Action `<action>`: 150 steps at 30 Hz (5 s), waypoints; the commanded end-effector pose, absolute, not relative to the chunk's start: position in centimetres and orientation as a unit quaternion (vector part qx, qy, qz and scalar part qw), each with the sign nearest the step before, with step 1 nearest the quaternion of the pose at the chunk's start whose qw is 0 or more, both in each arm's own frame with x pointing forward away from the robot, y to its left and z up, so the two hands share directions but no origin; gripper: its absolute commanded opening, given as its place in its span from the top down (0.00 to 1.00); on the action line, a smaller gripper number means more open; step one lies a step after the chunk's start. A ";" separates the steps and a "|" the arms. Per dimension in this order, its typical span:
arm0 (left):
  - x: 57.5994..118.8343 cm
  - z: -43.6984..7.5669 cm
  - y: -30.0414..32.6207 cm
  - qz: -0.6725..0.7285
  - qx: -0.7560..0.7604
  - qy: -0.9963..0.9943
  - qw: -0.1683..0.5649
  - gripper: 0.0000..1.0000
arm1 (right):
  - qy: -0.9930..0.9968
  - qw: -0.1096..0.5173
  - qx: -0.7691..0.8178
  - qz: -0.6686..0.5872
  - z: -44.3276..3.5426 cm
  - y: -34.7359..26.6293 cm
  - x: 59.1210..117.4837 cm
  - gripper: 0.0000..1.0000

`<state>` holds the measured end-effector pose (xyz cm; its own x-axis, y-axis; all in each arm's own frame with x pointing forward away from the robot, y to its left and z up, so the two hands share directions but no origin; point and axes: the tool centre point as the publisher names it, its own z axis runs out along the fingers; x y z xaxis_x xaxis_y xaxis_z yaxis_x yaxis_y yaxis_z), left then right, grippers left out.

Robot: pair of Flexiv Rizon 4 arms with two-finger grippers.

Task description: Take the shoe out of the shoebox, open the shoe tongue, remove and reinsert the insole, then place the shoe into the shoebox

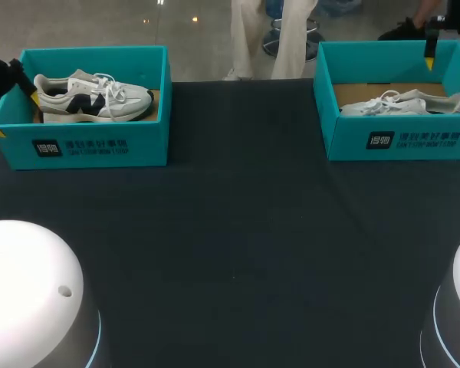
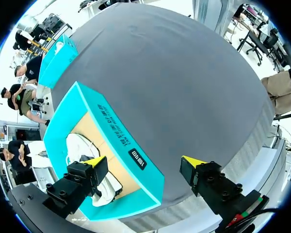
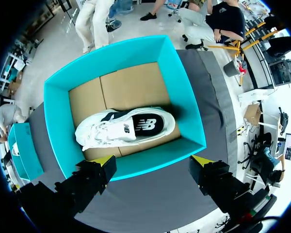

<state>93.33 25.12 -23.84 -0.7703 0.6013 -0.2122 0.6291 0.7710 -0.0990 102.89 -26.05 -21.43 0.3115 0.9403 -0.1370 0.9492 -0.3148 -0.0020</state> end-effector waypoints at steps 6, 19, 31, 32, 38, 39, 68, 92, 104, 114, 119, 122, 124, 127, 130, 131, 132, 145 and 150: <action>93.1 -23.8 25.2 -0.082 0.329 0.937 0.086 0.00 | 0.584 0.039 0.809 -0.057 -21.4 -26.0 102.9 0.00; 94.6 -24.3 25.2 -0.050 0.392 0.913 0.095 0.00 | 0.584 0.039 0.809 -0.057 -21.4 -26.0 102.9 0.00; 103.1 -25.7 27.7 -0.014 0.540 0.836 0.095 0.00 | 0.584 0.039 0.809 -0.057 -21.4 -26.0 102.9 0.00; 103.6 -25.6 27.8 -0.011 0.547 0.832 0.094 0.00 | 0.584 0.039 0.809 -0.057 -21.4 -26.0 102.9 0.00; 106.9 -25.7 28.5 -0.021 0.638 0.768 0.055 0.00 | 0.584 0.039 0.809 -0.057 -21.4 -26.0 102.9 0.00; 107.3 -25.8 28.5 -0.023 0.652 0.756 0.044 0.00 | 0.584 0.039 0.809 -0.057 -21.4 -26.0 102.9 0.00; 109.4 -27.6 27.4 -0.006 0.751 0.658 0.045 0.00 | 0.584 0.039 0.809 -0.057 -21.4 -26.0 102.9 0.00; 118.2 -32.3 28.6 -0.008 0.741 0.671 0.003 0.00 | 0.584 0.039 0.809 -0.057 -21.4 -26.0 102.9 0.00; 118.8 -33.4 29.0 -0.022 0.728 0.685 -0.009 0.00 | 0.584 0.039 0.809 -0.057 -21.4 -26.0 102.9 0.00; 118.4 -33.8 29.4 -0.007 0.724 0.690 -0.015 0.00 | 0.584 0.039 0.809 -0.057 -21.4 -26.0 102.9 0.00; 118.2 -33.9 29.1 -0.002 0.726 0.688 -0.017 0.00 | 0.584 0.039 0.809 -0.057 -21.4 -26.0 102.9 0.00; 118.0 -34.0 28.8 0.004 0.727 0.686 -0.019 0.16 | 0.584 0.039 0.809 -0.057 -21.4 -26.0 102.9 0.00; 117.8 -34.0 28.6 0.006 0.727 0.686 -0.020 0.58 | 0.584 0.039 0.809 -0.057 -21.4 -26.0 102.9 0.00; 117.6 -34.1 28.4 0.012 0.725 0.688 -0.022 1.00 | 0.584 0.039 0.809 -0.057 -21.4 -26.0 102.9 0.00; 117.5 -34.2 28.3 0.017 0.723 0.690 -0.025 1.00 | 0.584 0.039 0.809 -0.057 -21.4 -26.0 102.9 0.00; 117.4 -34.2 28.3 0.021 0.723 0.690 -0.027 1.00 | 0.584 0.039 0.809 -0.057 -21.4 -26.0 102.9 0.00; 117.4 -34.3 28.3 0.025 0.723 0.690 -0.029 1.00 | 0.584 0.039 0.809 -0.057 -21.4 -26.0 102.9 0.00; 117.0 -33.5 28.4 0.046 0.725 0.686 -0.027 1.00 | 0.584 0.039 0.809 -0.057 -21.4 -26.0 102.9 0.00; 116.8 -33.0 28.6 0.049 0.730 0.682 -0.026 1.00 | 0.584 0.039 0.809 -0.057 -21.4 -26.0 102.9 0.00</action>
<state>117.63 28.51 -33.60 0.0635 0.9924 0.1052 0.9978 -0.0652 0.0134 102.89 -26.05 -21.43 0.3116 0.9403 -0.1370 0.9492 -0.3148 -0.0019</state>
